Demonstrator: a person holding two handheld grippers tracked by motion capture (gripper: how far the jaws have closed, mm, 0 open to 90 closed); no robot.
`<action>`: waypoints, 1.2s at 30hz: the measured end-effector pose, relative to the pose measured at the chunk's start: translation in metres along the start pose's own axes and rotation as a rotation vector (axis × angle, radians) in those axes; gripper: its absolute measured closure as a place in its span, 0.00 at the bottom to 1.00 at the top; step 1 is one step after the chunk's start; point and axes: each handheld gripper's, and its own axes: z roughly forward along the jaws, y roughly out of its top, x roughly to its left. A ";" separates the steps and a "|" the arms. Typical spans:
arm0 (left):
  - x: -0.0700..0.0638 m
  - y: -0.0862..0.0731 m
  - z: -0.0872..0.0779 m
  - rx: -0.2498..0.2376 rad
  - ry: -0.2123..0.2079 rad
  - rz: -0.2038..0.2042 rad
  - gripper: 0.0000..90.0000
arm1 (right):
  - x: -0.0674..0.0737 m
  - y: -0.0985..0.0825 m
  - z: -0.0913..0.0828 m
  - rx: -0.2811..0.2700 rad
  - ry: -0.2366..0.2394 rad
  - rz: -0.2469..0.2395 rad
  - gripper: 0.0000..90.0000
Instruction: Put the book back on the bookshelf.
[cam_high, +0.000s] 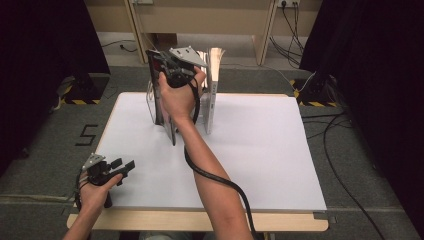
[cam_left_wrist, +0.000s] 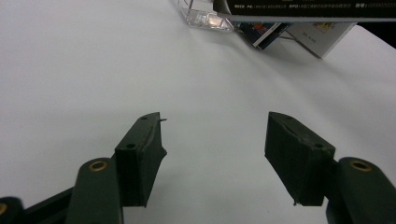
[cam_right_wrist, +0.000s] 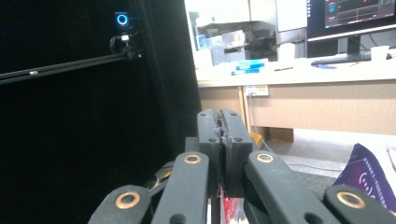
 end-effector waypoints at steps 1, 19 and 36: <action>0.000 0.000 0.000 0.000 0.000 0.000 0.40 | 0.000 0.000 0.000 0.000 0.000 0.000 0.98; 0.001 0.000 0.000 -0.008 -0.005 0.002 0.40 | -0.006 -0.006 0.032 -0.031 -0.062 -0.005 0.98; 0.001 0.000 0.000 -0.006 -0.009 0.003 0.41 | -0.013 -0.023 0.026 -0.019 -0.115 -0.031 0.98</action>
